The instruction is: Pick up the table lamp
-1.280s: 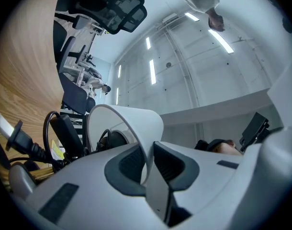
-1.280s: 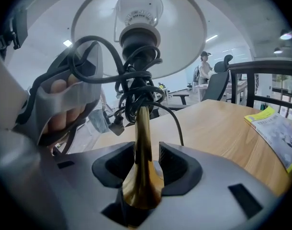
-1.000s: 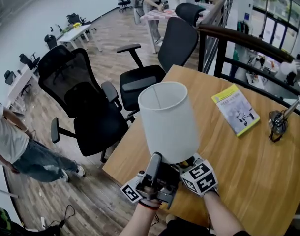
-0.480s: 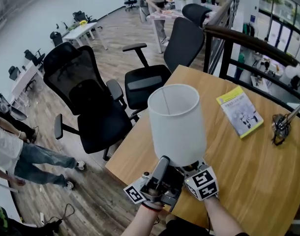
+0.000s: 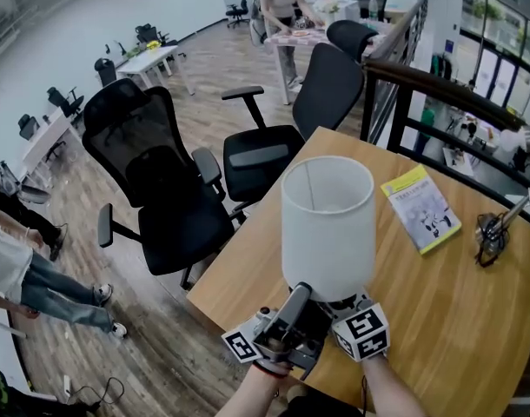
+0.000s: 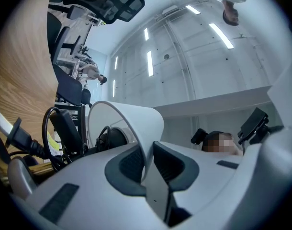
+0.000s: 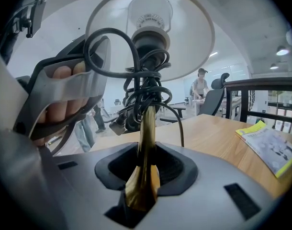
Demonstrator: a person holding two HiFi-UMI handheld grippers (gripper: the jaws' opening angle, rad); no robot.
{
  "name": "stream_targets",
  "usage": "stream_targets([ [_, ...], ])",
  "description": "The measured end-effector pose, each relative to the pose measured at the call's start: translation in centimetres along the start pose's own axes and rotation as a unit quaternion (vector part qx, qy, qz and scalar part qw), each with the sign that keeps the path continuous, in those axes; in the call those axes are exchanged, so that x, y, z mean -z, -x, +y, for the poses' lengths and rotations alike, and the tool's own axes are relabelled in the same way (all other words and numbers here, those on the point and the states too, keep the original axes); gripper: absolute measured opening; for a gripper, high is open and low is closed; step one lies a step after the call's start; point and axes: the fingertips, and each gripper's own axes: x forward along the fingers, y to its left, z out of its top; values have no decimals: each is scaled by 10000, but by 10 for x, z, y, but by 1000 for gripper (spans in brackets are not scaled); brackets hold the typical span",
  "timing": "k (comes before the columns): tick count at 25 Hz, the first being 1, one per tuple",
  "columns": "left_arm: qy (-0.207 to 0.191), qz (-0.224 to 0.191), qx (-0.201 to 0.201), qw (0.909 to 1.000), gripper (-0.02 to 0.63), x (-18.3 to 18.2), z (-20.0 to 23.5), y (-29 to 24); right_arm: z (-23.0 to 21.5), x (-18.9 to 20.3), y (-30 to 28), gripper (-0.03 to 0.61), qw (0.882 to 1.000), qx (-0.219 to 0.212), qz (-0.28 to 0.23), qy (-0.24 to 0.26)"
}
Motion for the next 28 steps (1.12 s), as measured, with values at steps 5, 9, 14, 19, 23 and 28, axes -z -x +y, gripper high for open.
stream_targets([
  [5,-59,272,135,9995,54,11,-11,-17,-4,-18,13,118,9998,91,-148,4],
  [9,-308,547,299,9976,54,17,-24,-33,-6,-30,22,118,9996,128,-242,19],
  [14,-383,681,403,9961,54,24,-35,-44,-7,-46,34,118,9991,206,-369,73],
  [19,-399,709,506,9954,54,28,-47,-51,-5,-57,43,118,9986,259,-439,101],
  [23,-399,720,578,9949,54,30,-56,-53,-2,-63,49,118,9983,302,-494,107],
  [28,-331,808,690,9938,54,35,-69,-61,0,-74,59,118,9972,394,-604,182],
])
